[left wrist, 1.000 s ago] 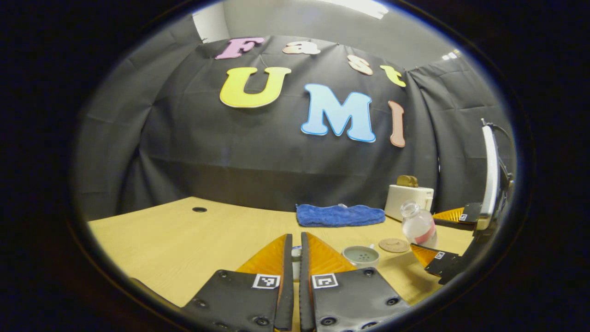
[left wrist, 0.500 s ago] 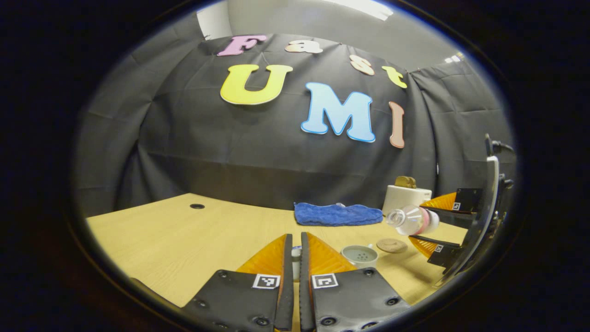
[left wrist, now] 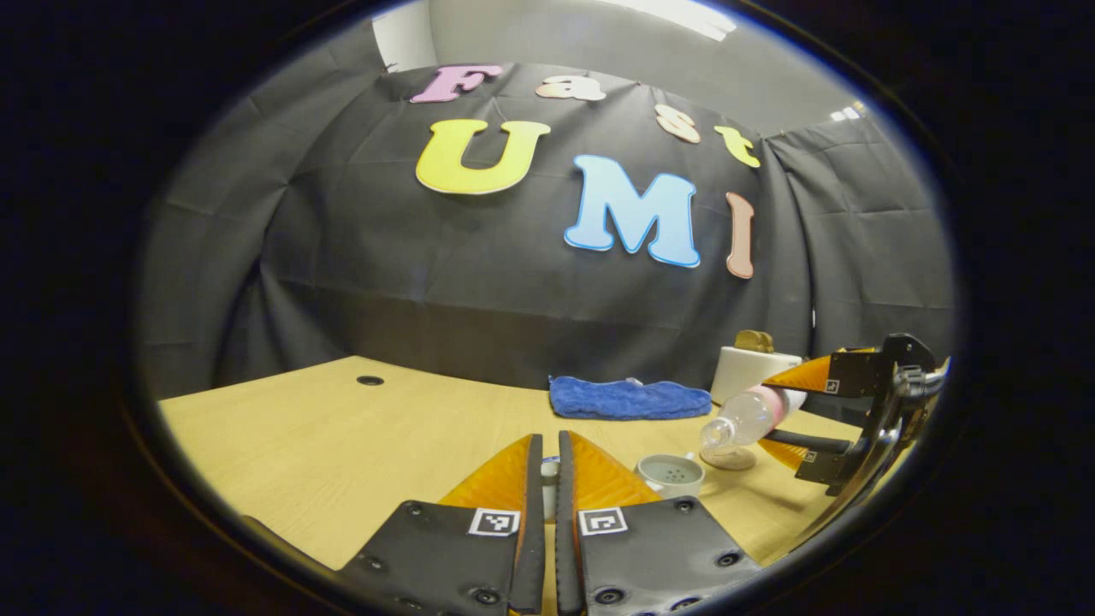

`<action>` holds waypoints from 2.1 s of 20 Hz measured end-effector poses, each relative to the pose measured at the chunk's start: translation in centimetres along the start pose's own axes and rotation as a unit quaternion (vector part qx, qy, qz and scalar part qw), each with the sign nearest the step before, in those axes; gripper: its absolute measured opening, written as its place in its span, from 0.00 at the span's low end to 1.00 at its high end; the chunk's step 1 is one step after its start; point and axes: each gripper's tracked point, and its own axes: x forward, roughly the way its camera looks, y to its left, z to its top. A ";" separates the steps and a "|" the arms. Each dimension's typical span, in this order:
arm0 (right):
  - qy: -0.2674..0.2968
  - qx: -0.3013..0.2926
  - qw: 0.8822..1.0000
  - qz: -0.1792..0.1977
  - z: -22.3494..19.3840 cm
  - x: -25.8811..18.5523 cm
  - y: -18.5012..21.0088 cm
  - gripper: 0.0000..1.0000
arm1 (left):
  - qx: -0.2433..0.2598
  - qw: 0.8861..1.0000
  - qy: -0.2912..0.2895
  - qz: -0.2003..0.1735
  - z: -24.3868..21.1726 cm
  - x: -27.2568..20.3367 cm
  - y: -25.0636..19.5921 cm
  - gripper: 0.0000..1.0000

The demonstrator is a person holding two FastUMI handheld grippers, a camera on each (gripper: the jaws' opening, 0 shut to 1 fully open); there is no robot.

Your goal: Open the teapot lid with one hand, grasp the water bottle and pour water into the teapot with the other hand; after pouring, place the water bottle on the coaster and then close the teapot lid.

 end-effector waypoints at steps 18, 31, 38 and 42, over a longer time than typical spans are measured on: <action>-0.037 -0.156 0.983 -0.091 1.3 0.6 -2.5 0.74 | -0.007 1.000 0.000 -0.001 0.1 0.1 0.5 0.12; -0.058 -0.207 0.971 -0.108 2.1 0.6 -3.3 0.74 | -0.006 1.000 0.001 -0.001 0.1 0.1 0.6 0.12; -0.065 -0.221 0.965 -0.122 2.6 0.6 -3.9 0.74 | -0.005 1.000 0.001 -0.002 0.0 0.0 0.6 0.12; -0.070 -0.231 0.961 -0.131 3.1 0.6 -4.1 0.74 | -0.005 1.000 0.000 -0.002 0.0 0.0 0.6 0.11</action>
